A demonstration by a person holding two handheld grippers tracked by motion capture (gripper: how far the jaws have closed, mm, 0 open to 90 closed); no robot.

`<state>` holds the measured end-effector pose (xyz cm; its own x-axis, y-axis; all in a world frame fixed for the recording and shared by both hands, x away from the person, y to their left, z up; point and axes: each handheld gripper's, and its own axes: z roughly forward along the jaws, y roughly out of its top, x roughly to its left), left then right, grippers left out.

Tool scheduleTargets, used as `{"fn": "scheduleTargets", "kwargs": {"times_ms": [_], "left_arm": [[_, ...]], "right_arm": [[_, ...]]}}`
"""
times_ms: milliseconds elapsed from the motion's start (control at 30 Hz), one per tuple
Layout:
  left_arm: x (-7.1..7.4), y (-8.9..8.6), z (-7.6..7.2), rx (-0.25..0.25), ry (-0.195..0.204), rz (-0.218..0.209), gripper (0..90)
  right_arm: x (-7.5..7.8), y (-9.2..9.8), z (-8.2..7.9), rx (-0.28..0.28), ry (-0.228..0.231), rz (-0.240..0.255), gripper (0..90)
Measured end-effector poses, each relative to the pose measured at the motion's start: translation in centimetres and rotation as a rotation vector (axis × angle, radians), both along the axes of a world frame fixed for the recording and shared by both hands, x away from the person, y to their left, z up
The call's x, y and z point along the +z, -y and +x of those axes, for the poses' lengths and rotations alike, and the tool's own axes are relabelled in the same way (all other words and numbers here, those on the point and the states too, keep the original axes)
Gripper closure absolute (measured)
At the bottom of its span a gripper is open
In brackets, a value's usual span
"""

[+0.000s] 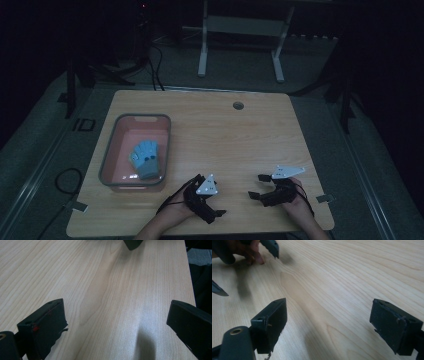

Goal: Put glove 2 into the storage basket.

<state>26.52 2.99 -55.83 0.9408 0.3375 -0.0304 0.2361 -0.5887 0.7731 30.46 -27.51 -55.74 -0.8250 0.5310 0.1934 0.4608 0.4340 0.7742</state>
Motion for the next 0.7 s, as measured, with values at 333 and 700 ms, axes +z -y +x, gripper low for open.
{"fn": "scheduleTargets", "kwargs": {"times_ms": [333,700], "left_arm": [[0.0,-1.5,-0.2,0.062,0.010,-0.058,2.7],[-0.1,-2.0,0.1,0.072,0.022,-0.075,2.7]], "right_arm": [[0.3,0.5,0.0,-0.006,0.031,0.026,14.3],[0.1,0.5,0.2,-0.017,0.034,0.005,14.0]]}}
